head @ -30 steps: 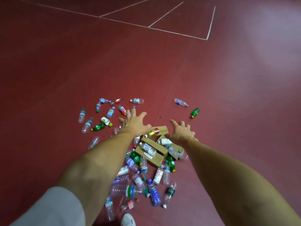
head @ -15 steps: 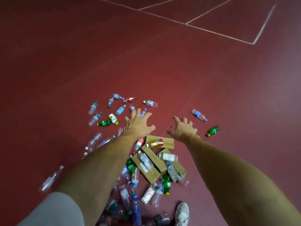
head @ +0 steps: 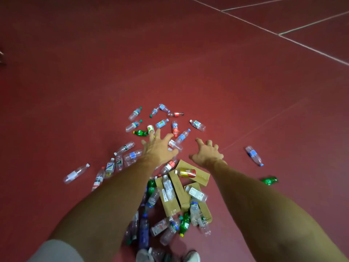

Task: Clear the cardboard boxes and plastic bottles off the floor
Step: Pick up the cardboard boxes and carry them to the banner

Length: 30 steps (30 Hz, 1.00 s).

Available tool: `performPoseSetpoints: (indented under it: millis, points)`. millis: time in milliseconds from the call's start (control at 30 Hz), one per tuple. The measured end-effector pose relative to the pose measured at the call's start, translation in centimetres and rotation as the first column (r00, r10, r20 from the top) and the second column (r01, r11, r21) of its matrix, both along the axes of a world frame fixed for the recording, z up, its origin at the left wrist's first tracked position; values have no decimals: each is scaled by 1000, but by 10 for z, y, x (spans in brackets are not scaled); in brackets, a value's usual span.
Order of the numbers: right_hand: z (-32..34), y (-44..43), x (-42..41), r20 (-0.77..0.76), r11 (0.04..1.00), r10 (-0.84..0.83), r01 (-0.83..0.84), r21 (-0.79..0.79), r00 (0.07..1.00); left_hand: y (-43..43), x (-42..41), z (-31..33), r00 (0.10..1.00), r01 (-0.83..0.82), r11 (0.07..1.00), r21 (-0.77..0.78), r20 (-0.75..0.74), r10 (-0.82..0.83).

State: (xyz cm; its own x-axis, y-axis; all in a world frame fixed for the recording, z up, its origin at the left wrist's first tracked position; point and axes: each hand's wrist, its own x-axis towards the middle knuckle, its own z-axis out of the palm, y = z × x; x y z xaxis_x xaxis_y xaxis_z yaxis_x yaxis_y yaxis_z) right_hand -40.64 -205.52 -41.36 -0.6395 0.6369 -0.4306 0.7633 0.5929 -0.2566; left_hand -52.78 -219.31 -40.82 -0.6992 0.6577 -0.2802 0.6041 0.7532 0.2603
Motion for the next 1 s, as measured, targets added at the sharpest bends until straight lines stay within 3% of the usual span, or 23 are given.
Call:
performPoseSetpoints:
  millis: [367, 567, 733, 1000]
  points:
    - [-35, 0, -7, 103, 1000, 14, -16, 18, 995, 3, -23, -43, 999, 20, 999, -37, 31, -19]
    - [-110, 2, -16, 174, 998, 59, -60, -4, 983, 7, -27, -116, 991, -5, 1000, -12, 137, 6]
    - [-228, 10, -34, 223, 985, 172, -167, -43, 959, 6, -34, -232, 983, -62, 994, -92, 169, 77]
    - [-489, 35, -47, 290, 933, 351, -358, -32, 890, 12, -39, -494, 989, -59, 988, -143, 128, 78]
